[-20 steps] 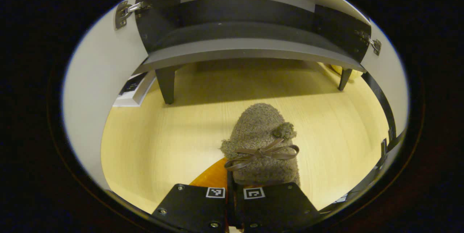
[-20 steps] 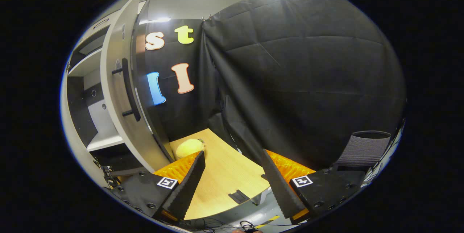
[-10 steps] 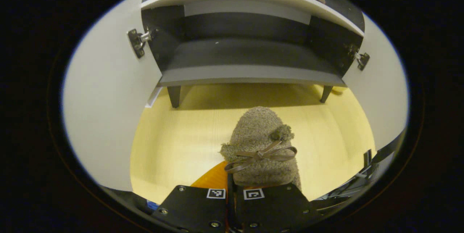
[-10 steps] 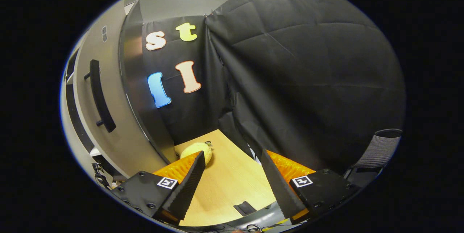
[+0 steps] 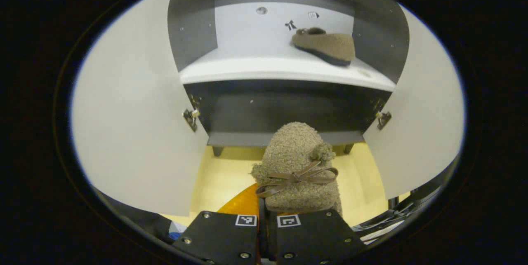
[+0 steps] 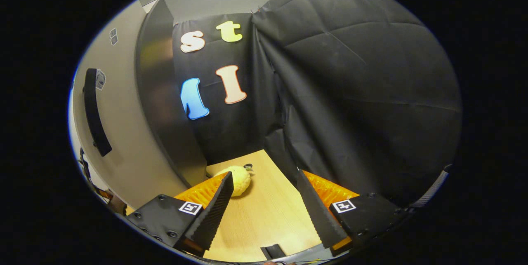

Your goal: Grab one shoe with the right hand and put it into the shoe cabinet, grab the other shoe with the left hand and put it into the shoe cabinet; then close the right door with the right hand and the left door with the left hand.

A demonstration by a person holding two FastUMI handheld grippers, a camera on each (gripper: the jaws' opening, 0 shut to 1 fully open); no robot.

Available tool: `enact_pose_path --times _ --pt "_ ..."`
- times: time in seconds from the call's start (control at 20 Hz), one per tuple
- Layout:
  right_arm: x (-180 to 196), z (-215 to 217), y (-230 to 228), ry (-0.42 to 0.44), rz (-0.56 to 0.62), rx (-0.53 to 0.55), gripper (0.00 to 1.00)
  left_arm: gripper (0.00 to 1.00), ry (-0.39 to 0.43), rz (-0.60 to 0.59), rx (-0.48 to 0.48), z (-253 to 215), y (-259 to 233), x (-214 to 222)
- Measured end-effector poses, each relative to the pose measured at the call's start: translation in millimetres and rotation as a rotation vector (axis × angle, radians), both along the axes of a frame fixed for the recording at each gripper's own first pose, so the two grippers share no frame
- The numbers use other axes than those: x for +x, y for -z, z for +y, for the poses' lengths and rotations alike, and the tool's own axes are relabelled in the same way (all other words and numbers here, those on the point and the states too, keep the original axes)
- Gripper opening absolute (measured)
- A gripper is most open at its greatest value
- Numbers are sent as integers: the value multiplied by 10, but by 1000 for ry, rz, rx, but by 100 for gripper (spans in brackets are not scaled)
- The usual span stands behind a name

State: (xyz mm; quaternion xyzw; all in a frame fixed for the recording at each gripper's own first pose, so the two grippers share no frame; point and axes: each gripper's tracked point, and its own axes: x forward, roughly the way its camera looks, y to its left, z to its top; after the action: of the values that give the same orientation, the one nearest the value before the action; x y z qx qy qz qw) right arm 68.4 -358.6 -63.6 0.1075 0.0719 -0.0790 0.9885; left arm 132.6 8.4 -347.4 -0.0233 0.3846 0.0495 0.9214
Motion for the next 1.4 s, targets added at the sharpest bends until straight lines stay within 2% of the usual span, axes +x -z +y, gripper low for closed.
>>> enact_pose_path --times 0.25,0.5,0.6,0.85,0.95,1.1,1.15,1.2,1.3,1.35,1.4 --pt "189 -24 153 -19 1 31 99 3 -12 -103 11 155 -375 -26" --pt "257 63 344 -46 49 70 99 3 -33 -169 112 316 -558 446" --pt "266 68 308 -46 45 79 99 3 -46 -191 143 497 -787 742" --pt "201 -19 271 -11 36 83 99 3 -96 -227 98 632 -649 1790" --pt "156 -110 289 15 41 73 99 3 -98 -220 127 676 -522 2075" --pt "91 -221 302 57 43 89 99 2 -95 -204 167 702 -350 2332" --pt "74 -252 308 68 43 98 99 9 -95 -196 162 692 -299 2373" --pt "67 -279 322 76 45 107 99 3 -94 -183 160 690 -244 2390" --pt "54 -304 335 88 43 120 99 2 -76 -141 165 660 -148 2389" --pt "45 -324 319 98 35 123 99 4 -60 -121 160 634 -115 2379" --pt "60 -323 311 100 28 128 99 10 -54 -121 164 632 -145 2354"
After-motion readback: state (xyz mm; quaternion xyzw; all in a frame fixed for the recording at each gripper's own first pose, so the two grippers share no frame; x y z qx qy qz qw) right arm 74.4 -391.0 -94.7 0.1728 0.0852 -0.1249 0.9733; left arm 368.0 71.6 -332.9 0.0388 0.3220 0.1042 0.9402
